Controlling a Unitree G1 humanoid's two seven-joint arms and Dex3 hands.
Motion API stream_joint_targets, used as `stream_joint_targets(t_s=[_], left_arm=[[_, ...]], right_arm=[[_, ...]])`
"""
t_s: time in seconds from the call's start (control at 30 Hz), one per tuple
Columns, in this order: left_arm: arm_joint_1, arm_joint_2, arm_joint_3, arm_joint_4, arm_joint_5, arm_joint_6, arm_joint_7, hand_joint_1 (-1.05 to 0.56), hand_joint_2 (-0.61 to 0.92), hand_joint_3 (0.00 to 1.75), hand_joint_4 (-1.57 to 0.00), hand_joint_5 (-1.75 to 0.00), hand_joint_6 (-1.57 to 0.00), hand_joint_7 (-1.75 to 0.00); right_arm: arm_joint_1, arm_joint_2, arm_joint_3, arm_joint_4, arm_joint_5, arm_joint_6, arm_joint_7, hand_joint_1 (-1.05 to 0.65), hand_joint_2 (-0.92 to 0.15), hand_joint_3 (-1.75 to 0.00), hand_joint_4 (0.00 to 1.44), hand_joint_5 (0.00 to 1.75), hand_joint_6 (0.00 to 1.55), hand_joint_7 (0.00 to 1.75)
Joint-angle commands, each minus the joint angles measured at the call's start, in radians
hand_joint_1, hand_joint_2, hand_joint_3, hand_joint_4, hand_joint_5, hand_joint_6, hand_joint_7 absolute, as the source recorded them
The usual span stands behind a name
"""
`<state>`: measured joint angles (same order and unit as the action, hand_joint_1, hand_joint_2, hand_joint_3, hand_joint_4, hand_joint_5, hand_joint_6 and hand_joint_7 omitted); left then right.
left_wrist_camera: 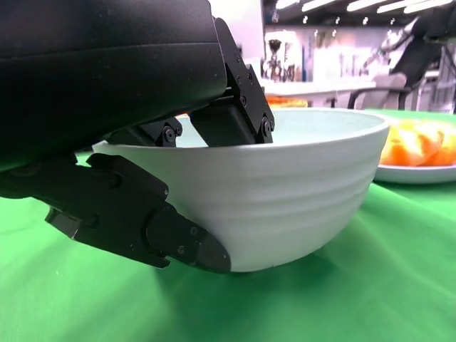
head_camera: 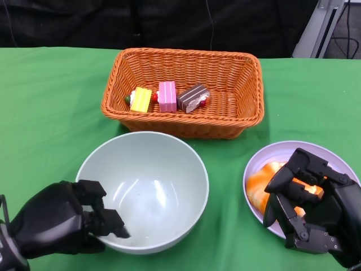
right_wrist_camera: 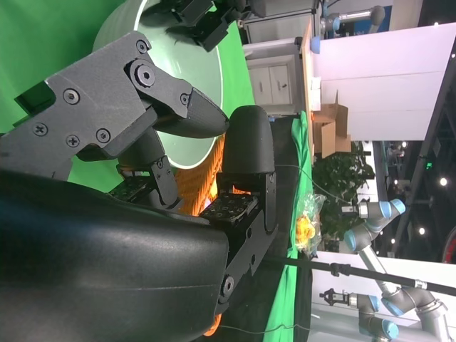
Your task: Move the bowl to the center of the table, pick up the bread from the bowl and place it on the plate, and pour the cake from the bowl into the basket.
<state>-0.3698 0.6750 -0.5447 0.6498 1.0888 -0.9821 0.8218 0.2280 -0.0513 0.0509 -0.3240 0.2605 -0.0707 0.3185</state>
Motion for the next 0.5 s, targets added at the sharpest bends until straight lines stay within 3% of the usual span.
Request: stream_joint_targets(t_s=[0.03, 0.1, 0.17, 0.2, 0.5], left_arm=[[0.037, 0.04, 0.012, -0.031, -0.125, -0.023, -0.19, -0.83, 0.92, 0.14, -0.46, -0.13, -0.5, -0.01], [0.061, 0.051, 0.025, -0.057, -0.208, -0.024, -0.303, -0.93, 0.92, 0.17, -0.35, -0.06, -0.38, 0.0], [0.093, 0.065, 0.037, -0.086, -0.331, -0.023, -0.446, -1.02, 0.92, 0.24, -0.08, -0.01, -0.11, 0.0], [0.11, 0.073, 0.045, -0.11, -0.389, -0.014, -0.514, -1.04, 0.92, 0.26, -0.04, -0.01, -0.06, 0.0], [0.248, 0.119, 0.127, -0.346, -0.809, 0.118, -0.984, -1.05, 0.92, 0.28, 0.0, 0.0, -0.02, 0.0]], right_arm=[[0.007, -0.011, -0.003, -0.005, -0.006, -0.01, -0.003, -0.09, -0.55, -1.1, 0.69, 1.69, 0.61, 1.44], [0.007, -0.01, -0.002, -0.005, -0.004, -0.008, -0.002, -0.09, -0.55, -1.1, 0.69, 1.69, 0.61, 1.43], [0.009, -0.007, -0.002, -0.008, 0.001, -0.001, -0.003, -0.09, -0.55, -1.09, 0.69, 1.69, 0.61, 1.43], [0.01, -0.007, -0.001, -0.01, -0.002, 0.0, -0.004, -0.09, -0.55, -1.09, 0.69, 1.69, 0.61, 1.43], [0.018, -0.007, 0.002, -0.02, -0.013, -0.007, -0.007, -0.08, -0.55, -1.09, 0.7, 1.69, 0.61, 1.44]])
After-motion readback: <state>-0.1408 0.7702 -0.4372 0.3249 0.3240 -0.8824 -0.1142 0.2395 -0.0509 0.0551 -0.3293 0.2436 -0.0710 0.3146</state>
